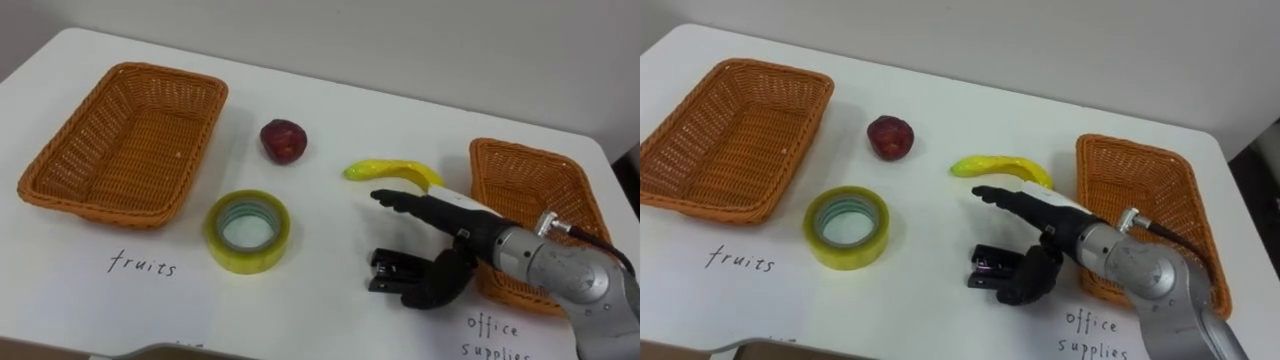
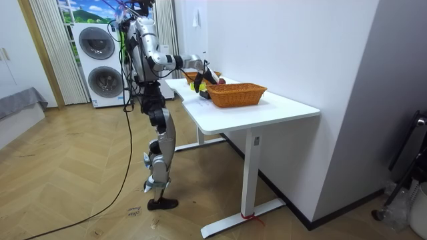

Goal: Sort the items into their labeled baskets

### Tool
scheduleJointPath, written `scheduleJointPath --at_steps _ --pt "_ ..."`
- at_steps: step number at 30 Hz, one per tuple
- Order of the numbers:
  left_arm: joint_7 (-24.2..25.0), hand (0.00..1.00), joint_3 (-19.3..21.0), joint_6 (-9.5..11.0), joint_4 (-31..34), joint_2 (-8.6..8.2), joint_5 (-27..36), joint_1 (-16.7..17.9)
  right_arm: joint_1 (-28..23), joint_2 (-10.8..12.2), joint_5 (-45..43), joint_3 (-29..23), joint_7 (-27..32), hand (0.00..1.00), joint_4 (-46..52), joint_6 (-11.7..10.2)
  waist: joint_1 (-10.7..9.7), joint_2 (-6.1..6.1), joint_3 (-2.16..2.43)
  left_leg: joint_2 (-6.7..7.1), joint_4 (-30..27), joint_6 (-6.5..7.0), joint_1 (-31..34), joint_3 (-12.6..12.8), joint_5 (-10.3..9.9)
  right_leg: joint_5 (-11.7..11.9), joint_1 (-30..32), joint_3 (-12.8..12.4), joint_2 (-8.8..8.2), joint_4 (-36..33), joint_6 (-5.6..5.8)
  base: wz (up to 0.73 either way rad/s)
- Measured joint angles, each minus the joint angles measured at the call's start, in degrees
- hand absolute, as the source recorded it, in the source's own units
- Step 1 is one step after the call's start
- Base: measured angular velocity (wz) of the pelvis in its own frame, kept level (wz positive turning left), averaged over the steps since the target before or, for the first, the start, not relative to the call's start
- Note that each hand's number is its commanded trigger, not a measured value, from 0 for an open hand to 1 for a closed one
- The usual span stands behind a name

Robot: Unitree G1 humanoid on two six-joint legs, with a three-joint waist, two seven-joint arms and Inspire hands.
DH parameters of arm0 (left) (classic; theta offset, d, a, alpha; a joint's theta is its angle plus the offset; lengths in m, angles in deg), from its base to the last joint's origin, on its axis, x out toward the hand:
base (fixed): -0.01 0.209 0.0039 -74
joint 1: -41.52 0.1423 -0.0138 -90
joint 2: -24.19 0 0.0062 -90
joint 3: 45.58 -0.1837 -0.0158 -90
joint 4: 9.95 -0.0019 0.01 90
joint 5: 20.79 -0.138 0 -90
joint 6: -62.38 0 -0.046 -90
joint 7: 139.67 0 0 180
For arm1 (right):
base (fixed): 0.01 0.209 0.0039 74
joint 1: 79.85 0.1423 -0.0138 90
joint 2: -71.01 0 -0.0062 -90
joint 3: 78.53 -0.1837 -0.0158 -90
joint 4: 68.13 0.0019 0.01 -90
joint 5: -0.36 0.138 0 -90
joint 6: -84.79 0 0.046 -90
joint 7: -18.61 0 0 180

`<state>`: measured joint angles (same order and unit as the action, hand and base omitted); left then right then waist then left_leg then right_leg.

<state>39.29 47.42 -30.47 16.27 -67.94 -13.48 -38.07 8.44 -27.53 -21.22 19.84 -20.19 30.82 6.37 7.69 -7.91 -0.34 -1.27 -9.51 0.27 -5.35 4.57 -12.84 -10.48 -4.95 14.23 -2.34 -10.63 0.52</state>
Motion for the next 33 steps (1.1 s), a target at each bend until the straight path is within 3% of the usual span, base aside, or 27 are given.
scheduleJointPath --at_steps 3,12,22,33 --pt "0.00 0.00 -0.05 -0.89 -0.33 -0.01 -0.01 -0.35 -1.25 0.15 -1.00 0.11 -0.10 0.00 0.00 0.62 0.15 0.21 -0.14 0.04 0.01 0.00 0.24 -0.03 0.00 0.02 0.07 0.10 -0.03 0.02 0.01 0.01" --pt "0.42 0.00 -1.41 -0.95 -0.12 -0.17 -0.07 -0.85 -2.06 1.35 -4.52 1.30 1.33 0.00 -1.08 0.24 0.39 0.59 -0.14 0.02 -0.21 0.00 -0.06 -0.04 0.00 0.16 -0.18 0.03 0.00 -0.03 -0.06 -0.01" --pt "0.37 0.00 -1.44 -1.79 2.50 -0.83 -0.56 -0.20 -2.30 2.96 -8.32 1.70 2.77 0.00 -1.33 0.34 0.48 1.79 0.39 0.02 -1.01 0.01 0.75 -0.05 -0.01 0.49 0.09 0.20 0.01 -0.11 -0.18 0.00" --pt "0.47 0.00 -1.32 -1.81 3.66 -0.95 -0.52 0.36 -2.23 3.62 -10.24 1.75 2.90 0.00 -1.50 0.49 0.66 1.57 0.32 0.04 -1.15 0.02 0.78 -0.26 -0.01 0.59 0.09 0.09 -0.01 -0.16 -0.22 0.00"
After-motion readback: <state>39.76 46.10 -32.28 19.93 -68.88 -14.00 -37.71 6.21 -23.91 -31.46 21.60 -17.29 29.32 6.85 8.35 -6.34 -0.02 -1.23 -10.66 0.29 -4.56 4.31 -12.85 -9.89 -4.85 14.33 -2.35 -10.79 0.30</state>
